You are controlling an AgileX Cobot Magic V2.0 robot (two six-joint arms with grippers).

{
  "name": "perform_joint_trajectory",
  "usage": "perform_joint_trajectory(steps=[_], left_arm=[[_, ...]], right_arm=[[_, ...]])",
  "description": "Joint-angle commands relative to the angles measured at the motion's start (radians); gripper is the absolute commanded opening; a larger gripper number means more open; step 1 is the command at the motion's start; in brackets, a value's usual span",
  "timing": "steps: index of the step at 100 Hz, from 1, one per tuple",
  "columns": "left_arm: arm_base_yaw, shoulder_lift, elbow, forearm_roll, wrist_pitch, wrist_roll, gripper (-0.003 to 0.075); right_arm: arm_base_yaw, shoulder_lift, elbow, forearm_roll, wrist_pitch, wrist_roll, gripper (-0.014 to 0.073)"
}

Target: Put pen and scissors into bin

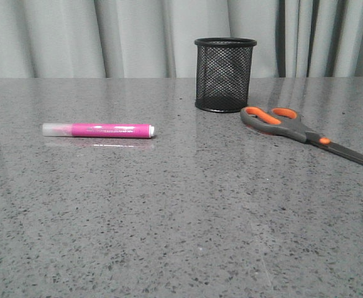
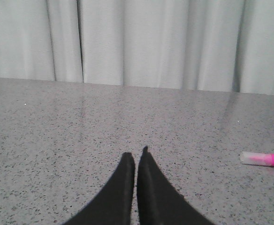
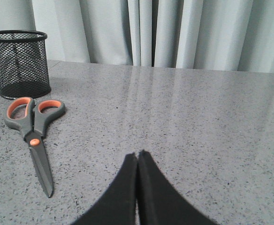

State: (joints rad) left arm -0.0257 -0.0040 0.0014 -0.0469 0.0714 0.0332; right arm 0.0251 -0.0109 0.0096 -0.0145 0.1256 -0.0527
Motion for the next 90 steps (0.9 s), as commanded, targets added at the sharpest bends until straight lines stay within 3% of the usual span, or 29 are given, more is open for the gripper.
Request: perform_joint_trajectory(steps=[1, 90], left_arm=[[-0.009, -0.032, 0.045, -0.007, -0.079, -0.012, -0.0019], [-0.009, -0.032, 0.045, -0.007, -0.079, -0.012, -0.0019]], right_arm=[[-0.007, -0.020, 0.014, -0.008, -0.075, -0.003, -0.0076], [-0.007, -0.020, 0.014, -0.008, -0.091, -0.003, -0.0076]])
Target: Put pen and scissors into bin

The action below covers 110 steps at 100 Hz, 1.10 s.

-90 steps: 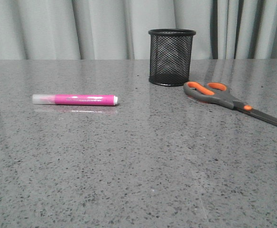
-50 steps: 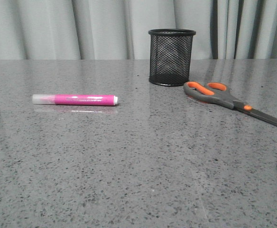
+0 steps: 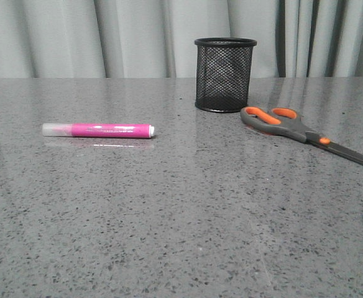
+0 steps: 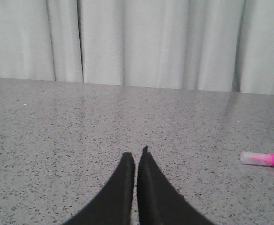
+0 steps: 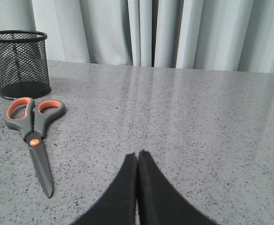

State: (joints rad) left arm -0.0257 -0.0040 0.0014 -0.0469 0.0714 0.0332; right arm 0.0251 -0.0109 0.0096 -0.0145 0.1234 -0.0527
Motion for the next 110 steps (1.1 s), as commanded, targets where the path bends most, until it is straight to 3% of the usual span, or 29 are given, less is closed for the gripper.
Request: perform_joint_trajectory(steps=[1, 27, 51, 72, 97, 110], left_arm=[[-0.009, -0.032, 0.045, -0.007, -0.079, -0.012, -0.0019], [-0.009, -0.032, 0.045, -0.087, -0.087, -0.012, -0.0019], [-0.009, -0.032, 0.045, -0.420, -0.084, -0.012, -0.0019], [-0.009, -0.032, 0.041, -0.693, -0.080, -0.012, -0.0019], [-0.009, -0.015, -0.041, -0.697, 0.000, -0.012, -0.0020], [-0.009, 0.054, -0.135, -0.578, 0.088, -0.008, -0.0020]], right_arm=[[-0.007, -0.020, 0.014, -0.008, -0.089, -0.003, -0.0076], [-0.007, -0.020, 0.014, 0.030, -0.123, -0.003, -0.0076], [-0.007, -0.020, 0.014, 0.286, -0.229, -0.003, -0.0076], [-0.007, -0.020, 0.014, 0.477, -0.229, -0.003, -0.0076], [-0.007, 0.004, -0.071, 0.488, -0.082, -0.009, -0.0056], [-0.007, 0.101, -0.155, 0.464, -0.005, -0.039, -0.0056]])
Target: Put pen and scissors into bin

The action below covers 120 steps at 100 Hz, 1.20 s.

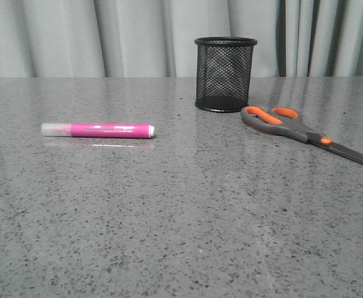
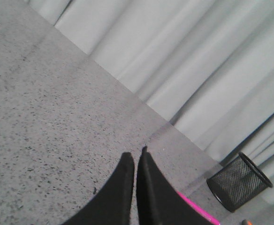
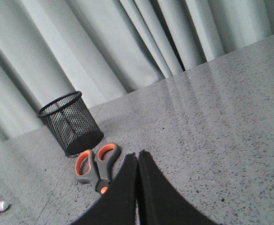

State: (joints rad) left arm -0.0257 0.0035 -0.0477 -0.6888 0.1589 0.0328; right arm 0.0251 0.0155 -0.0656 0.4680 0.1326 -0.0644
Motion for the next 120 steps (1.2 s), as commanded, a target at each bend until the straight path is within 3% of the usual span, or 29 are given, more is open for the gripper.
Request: perform_joint_trajectory(steps=[1, 18, 34, 51, 61, 73, 82, 92, 107, 120], left_arm=[[-0.009, 0.058, -0.100, 0.073, 0.006, -0.008, -0.0019], [-0.009, 0.235, -0.292, 0.226, 0.158, 0.097, -0.0019], [-0.009, 0.415, -0.466, 0.226, 0.290, 0.242, -0.0019], [-0.009, 0.547, -0.567, 0.219, 0.381, 0.276, -0.0018], [-0.009, 0.594, -0.591, 0.187, 0.388, 0.294, -0.0010], [-0.009, 0.637, -0.609, 0.090, 0.386, 0.398, 0.0094], [-0.009, 0.663, -0.616, -0.001, 0.382, 0.483, 0.0244], [-0.009, 0.701, -0.618, -0.112, 0.380, 0.588, 0.0380], [-0.009, 0.781, -0.637, -0.302, 0.451, 0.833, 0.0377], [-0.009, 0.910, -0.724, -0.349, 0.585, 1.006, 0.0355]], right_arm=[[-0.007, 0.082, -0.085, -0.019, -0.005, -0.030, -0.0056], [-0.007, 0.307, -0.245, -0.034, 0.133, -0.109, -0.0056], [-0.007, 0.535, -0.400, -0.034, 0.275, -0.166, -0.0057], [-0.007, 0.679, -0.520, -0.034, 0.360, -0.204, -0.0054], [-0.007, 0.710, -0.551, -0.034, 0.368, -0.229, 0.0019], [-0.007, 0.711, -0.570, -0.034, 0.370, -0.233, 0.0219], [-0.007, 0.711, -0.571, -0.034, 0.370, -0.233, 0.0368], [-0.007, 0.711, -0.571, -0.034, 0.370, -0.233, 0.0393], [-0.007, 0.711, -0.571, -0.034, 0.370, -0.233, 0.0392], [-0.007, 0.711, -0.571, -0.034, 0.370, -0.249, 0.0392]])
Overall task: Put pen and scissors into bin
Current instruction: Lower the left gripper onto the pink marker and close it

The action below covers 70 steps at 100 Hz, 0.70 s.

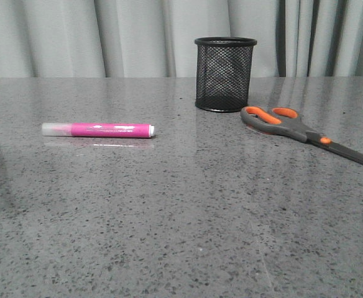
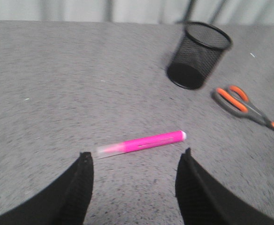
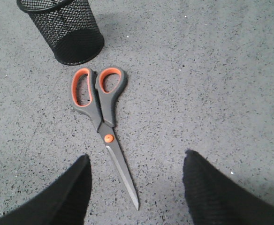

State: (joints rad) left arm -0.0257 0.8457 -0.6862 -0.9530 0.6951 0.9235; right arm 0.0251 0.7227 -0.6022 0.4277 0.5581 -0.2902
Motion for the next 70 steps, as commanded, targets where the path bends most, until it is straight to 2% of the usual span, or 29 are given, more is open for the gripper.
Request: perform_joint_trajectory(steps=[1, 19, 34, 48, 70], left_arm=[[-0.009, 0.075, -0.092, -0.085, 0.064, 0.132, 0.0356], [-0.011, 0.296, -0.253, -0.083, 0.269, 0.390, 0.0356], [-0.066, 0.458, -0.367, -0.040, 0.337, 0.570, 0.0356], [-0.146, 0.589, -0.460, 0.048, 0.335, 0.648, 0.0356], [-0.240, 0.759, -0.581, 0.140, 0.315, 0.653, 0.0356]], right_arm=[[-0.007, 0.003, -0.035, 0.007, -0.055, -0.026, 0.0392], [-0.007, 0.003, -0.035, 0.007, -0.055, -0.039, 0.0392], [-0.007, 0.003, -0.035, 0.007, -0.055, -0.049, 0.0392], [-0.007, 0.003, -0.035, 0.007, -0.055, -0.059, 0.0392], [-0.007, 0.003, -0.035, 0.007, -0.055, -0.073, 0.0392]])
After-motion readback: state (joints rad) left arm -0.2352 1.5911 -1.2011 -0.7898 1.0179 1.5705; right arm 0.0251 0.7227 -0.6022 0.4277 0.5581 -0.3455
